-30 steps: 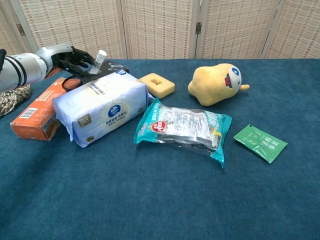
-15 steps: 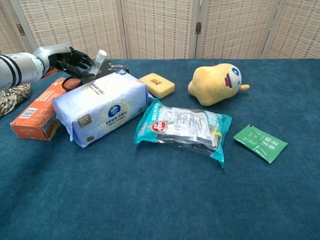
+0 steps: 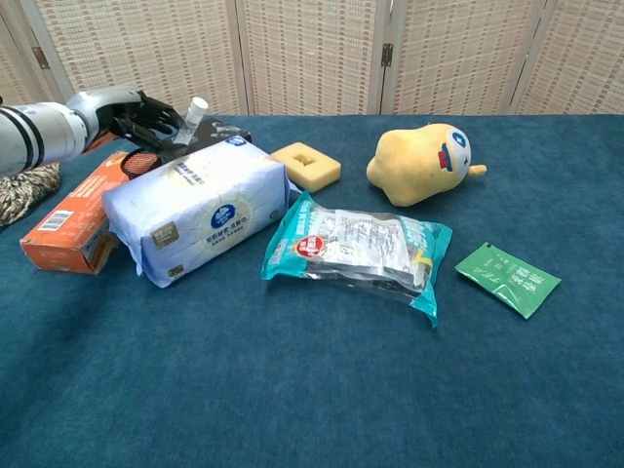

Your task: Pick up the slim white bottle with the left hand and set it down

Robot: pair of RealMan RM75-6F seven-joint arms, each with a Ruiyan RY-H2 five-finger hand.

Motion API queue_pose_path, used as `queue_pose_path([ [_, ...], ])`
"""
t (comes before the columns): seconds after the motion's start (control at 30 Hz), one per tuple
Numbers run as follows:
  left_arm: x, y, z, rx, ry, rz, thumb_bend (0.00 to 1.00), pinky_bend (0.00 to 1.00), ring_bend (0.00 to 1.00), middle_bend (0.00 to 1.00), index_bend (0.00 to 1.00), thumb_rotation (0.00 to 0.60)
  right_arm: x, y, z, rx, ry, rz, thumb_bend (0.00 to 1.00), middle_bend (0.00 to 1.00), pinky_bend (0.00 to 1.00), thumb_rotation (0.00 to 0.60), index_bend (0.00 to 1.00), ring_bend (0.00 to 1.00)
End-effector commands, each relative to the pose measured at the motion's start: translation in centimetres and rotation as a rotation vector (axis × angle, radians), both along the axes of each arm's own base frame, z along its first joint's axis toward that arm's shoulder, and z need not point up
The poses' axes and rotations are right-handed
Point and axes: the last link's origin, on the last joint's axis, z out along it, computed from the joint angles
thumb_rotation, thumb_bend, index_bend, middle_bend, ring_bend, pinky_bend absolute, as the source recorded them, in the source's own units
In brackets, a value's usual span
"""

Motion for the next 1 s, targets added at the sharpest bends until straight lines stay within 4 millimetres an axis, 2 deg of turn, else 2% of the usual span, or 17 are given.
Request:
queue_pose_path([
  [0.03,0.0,0.0,-0.1,-0.002,-0.001,0.001,0.41,0.10,0.15,0.25,0.51,0.600,0.0,0.0,0.0,0.000,0.000,0.000,0.23,0.29,0.25,0.600,0.25,0.20],
  [0.4,-0.1,0.1,-0.1,-0.002,-0.008,0.008,0.44,0.10,0.16,0.27,0.55,0.600,-0.1,0.1,0.1,-0.003,-0.002,-0.003,0.23,0.29,0.25,0.600,0.25,0.20],
  [0.67,-0.4,0.2,0.5,0.046,-0.084,0.037,0.50,0.11,0.22,0.35,0.61,0.600,0.0,0.0,0.1,-0.006,-0.005,0.002,0.23,0.29,0.25,0.600,0.25,0.20],
  [0.87,-1.4,-0.1,2.8,0.135,-0.216,0.080,0.52,0.12,0.25,0.40,0.63,0.600,0.0,0.1,0.1,-0.007,-0.009,0.007,0.23,0.29,0.25,0.600,0.25,0.20],
  [1.0,-2.4,-0.5,5.2,0.204,-0.340,0.109,0.52,0.13,0.28,0.43,0.64,0.600,0.0,0.1,0.1,-0.007,-0.013,0.012,0.23,0.29,0.25,0.600,0.25,0.20],
])
